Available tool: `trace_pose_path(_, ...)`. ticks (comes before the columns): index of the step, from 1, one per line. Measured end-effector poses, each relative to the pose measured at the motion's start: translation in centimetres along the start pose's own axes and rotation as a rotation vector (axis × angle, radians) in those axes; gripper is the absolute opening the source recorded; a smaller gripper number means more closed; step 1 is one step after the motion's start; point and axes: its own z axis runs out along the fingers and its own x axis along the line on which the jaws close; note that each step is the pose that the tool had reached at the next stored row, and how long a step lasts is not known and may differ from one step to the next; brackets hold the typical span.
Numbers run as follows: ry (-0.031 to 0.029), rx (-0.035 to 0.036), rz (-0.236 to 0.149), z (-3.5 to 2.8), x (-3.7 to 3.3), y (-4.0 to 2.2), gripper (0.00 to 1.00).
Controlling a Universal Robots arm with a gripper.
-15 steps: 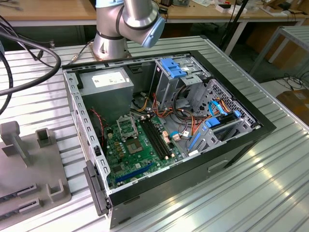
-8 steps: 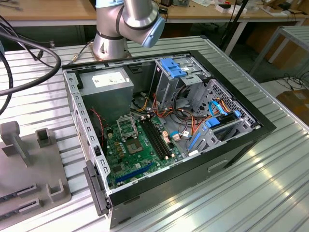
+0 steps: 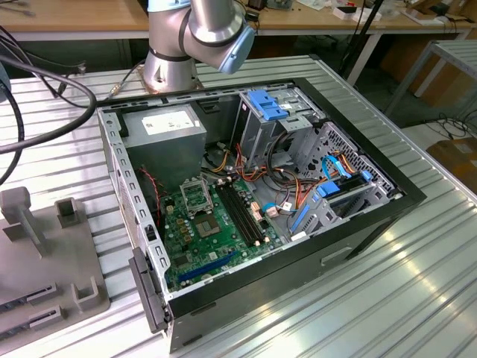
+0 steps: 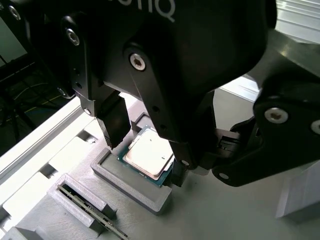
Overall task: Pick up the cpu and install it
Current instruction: 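Pick up the cpu and move it towards the insertion slot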
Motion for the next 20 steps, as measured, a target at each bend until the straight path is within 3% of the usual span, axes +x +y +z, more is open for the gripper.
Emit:
trace_pose_path(12,-0.0002,0.0012,0.0,0.21,-0.01,0.02,0.61)
trace_pose_path(20,-0.0002,0.0017,-0.021,0.24,-0.02,0.31,0.61)
